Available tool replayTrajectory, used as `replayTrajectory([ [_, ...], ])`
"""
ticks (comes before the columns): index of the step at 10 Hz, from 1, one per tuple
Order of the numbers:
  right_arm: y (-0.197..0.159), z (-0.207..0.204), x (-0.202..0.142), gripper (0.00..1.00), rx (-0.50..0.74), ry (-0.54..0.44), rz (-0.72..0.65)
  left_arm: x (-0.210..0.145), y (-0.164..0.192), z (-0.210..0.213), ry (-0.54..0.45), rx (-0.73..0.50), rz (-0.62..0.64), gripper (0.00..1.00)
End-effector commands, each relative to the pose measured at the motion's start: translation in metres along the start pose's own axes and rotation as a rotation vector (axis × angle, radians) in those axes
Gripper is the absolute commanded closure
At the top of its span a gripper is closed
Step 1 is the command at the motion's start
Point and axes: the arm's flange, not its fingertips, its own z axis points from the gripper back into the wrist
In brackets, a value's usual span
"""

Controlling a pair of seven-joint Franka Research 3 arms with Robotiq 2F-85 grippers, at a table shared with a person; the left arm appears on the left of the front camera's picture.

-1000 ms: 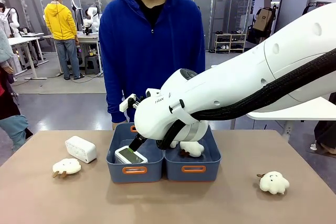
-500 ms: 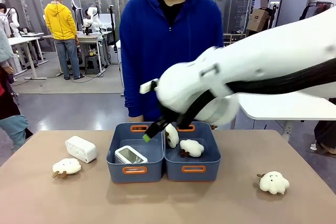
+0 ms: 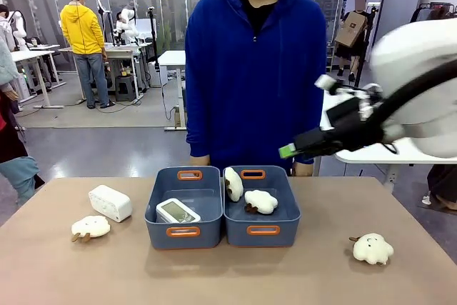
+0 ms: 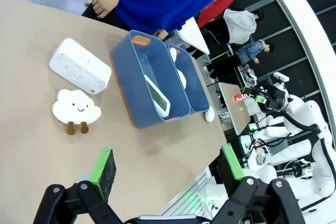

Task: Sort the digital clocks into the basket.
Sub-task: Pick up the Digital clock from the table and place it into the empty Plastic storage basket.

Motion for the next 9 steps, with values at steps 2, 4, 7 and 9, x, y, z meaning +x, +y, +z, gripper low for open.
replayTrajectory([
  [2, -0.034, 0.057, -0.060, 0.02, 0.082, -0.124, -0.330, 0.000, 0.000, 0.000, -0.004, -0.014, -0.006, 0.00],
  [4, -0.056, 0.093, -0.091, 0.02, 0.036, -0.184, -0.519, 0.000, 0.000, 0.000, -0.004, -0.014, -0.006, 0.00],
  [7, -0.080, 0.117, -0.121, 0.02, 0.029, -0.216, -0.646, 0.000, 0.000, 0.000, -0.004, -0.014, -0.006, 0.00],
  [9, -0.113, 0.122, -0.053, 0.02, 0.015, -0.226, -0.604, 0.000, 0.000, 0.000, -0.004, -0.014, -0.006, 0.00],
])
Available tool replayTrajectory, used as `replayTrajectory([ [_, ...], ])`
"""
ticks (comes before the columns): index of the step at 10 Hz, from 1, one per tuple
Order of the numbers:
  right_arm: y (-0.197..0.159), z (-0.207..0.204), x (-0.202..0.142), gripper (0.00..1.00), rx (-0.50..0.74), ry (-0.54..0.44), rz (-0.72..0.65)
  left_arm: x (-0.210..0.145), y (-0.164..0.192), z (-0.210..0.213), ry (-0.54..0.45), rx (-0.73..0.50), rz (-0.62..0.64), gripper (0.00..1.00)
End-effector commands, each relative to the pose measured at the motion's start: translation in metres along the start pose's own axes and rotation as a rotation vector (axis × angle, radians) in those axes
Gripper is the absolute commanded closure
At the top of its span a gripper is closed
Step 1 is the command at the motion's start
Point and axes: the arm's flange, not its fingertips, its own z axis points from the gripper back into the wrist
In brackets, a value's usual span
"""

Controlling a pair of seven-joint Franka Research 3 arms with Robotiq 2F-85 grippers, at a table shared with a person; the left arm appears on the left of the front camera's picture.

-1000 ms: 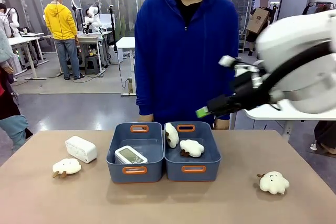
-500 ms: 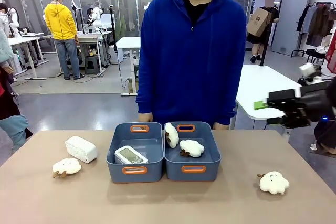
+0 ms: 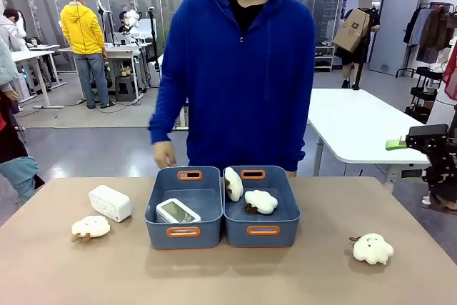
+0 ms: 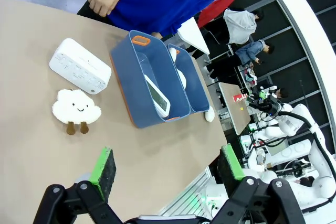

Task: Sort the digital clocks into the basket.
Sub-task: Pick up the Digital clock from the table and place it into the empty Plastic storage basket.

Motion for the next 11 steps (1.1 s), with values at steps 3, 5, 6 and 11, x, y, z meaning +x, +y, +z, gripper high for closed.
replayTrajectory([
  [3, 0.0116, -0.0037, -0.0007, 0.02, 0.004, -0.003, 0.034, 0.0003, -0.0004, -0.0004, -0.004, -0.015, -0.006, 0.00],
  [5, 0.0116, -0.0037, -0.0007, 0.02, 0.004, -0.003, 0.034, 0.0003, -0.0004, -0.0004, -0.004, -0.015, -0.006, 0.00],
  [6, 0.0116, -0.0037, -0.0007, 0.02, 0.004, -0.003, 0.034, 0.0003, -0.0004, -0.0004, -0.004, -0.015, -0.006, 0.00],
  [11, 0.0116, -0.0037, -0.0007, 0.02, 0.004, -0.003, 0.034, 0.0003, -0.0004, -0.0004, -0.004, -0.015, -0.006, 0.00],
])
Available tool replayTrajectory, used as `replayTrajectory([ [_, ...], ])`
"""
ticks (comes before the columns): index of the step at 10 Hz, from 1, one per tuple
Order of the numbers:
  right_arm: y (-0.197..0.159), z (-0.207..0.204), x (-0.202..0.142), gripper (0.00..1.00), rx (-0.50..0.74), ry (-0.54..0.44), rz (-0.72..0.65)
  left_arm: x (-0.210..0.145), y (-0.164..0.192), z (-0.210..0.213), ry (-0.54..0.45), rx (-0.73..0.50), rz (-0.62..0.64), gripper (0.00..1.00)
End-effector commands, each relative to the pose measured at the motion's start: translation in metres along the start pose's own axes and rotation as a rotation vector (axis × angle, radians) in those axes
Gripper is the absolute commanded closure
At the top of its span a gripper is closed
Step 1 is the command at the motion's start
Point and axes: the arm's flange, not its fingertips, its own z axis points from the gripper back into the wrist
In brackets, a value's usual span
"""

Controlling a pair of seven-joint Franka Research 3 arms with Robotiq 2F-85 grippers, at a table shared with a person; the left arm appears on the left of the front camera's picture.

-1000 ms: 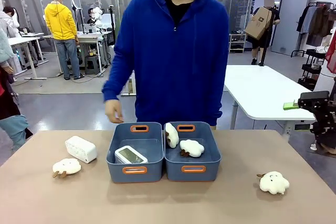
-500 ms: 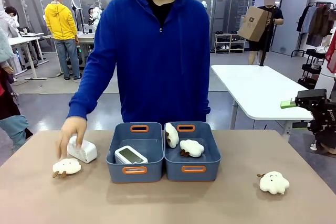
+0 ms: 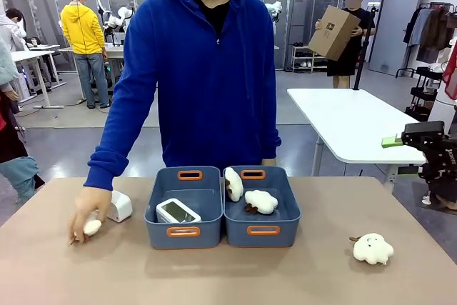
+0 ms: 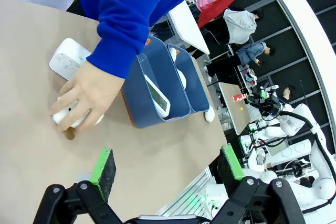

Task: Sort the digital clocks into the basket.
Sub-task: Pick up the Digital clock from the table and place it into the empty Plastic storage basket.

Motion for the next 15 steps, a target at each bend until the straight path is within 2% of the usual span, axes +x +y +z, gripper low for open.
replayTrajectory([
  [1, 0.001, 0.000, 0.000, 0.02, 0.004, -0.011, 0.006, 0.000, 0.000, 0.000, -0.004, -0.015, -0.006, 0.00],
  [5, 0.001, 0.000, 0.000, 0.02, 0.004, -0.011, 0.006, 0.000, 0.000, 0.000, 0.000, 0.000, 0.000, 0.00],
  [6, 0.001, 0.000, 0.000, 0.02, 0.004, -0.011, 0.006, 0.016, -0.011, -0.015, 0.035, 0.141, 0.094, 0.00],
  [8, 0.001, 0.000, 0.000, 0.02, 0.004, -0.011, 0.006, 0.043, -0.021, -0.050, 0.074, 0.347, 0.190, 0.00],
  [10, 0.001, 0.000, 0.000, 0.02, 0.004, -0.011, 0.006, 0.064, -0.023, -0.080, 0.183, 0.462, 0.083, 0.00],
  [11, 0.001, 0.000, 0.000, 0.02, 0.004, -0.011, 0.006, 0.077, -0.025, -0.103, 0.212, 0.520, 0.074, 0.00],
  [13, 0.001, 0.000, 0.000, 0.02, 0.004, -0.011, 0.006, 0.099, -0.019, -0.154, 0.280, 0.572, -0.172, 0.00],
  [15, 0.001, 0.000, 0.000, 0.02, 0.004, -0.011, 0.006, 0.116, -0.022, -0.200, 0.362, 0.606, -0.290, 0.00],
])
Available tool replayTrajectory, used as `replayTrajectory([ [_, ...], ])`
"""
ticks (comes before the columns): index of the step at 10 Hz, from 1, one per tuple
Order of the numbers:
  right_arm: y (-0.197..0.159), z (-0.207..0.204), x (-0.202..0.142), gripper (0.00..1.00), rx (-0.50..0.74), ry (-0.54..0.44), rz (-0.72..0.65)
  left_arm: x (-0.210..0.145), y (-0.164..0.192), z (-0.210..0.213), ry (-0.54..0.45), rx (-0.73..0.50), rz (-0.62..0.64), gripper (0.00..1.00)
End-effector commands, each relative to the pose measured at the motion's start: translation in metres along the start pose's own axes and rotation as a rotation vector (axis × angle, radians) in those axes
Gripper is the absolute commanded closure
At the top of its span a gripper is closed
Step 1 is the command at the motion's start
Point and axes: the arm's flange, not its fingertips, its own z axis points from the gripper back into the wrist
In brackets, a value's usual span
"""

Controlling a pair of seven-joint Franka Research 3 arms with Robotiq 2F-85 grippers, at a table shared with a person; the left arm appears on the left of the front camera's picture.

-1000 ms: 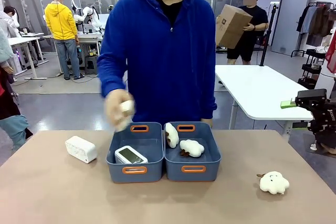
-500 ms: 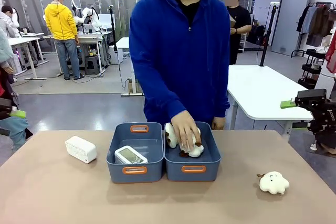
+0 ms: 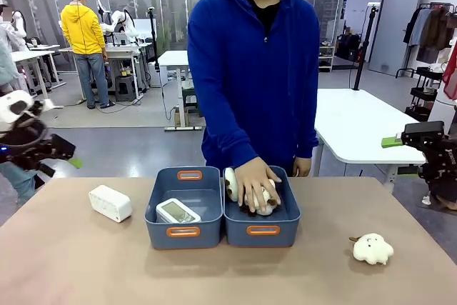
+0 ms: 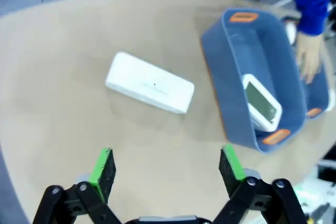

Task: Sort the digital clocks into the basket.
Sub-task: Pick up the Digital clock from the table and place it into the empty Plastic storage basket.

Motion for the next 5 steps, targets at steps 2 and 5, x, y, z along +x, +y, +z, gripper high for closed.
replayTrajectory([
  [2, 0.000, 0.000, 0.001, 0.02, 0.004, -0.011, 0.004, 0.044, -0.008, -0.051, 0.077, 0.169, 0.243, 0.00],
  [5, 0.000, 0.000, 0.001, 0.02, 0.004, -0.011, 0.004, 0.075, -0.029, -0.111, 0.034, 0.287, 0.470, 0.00],
])
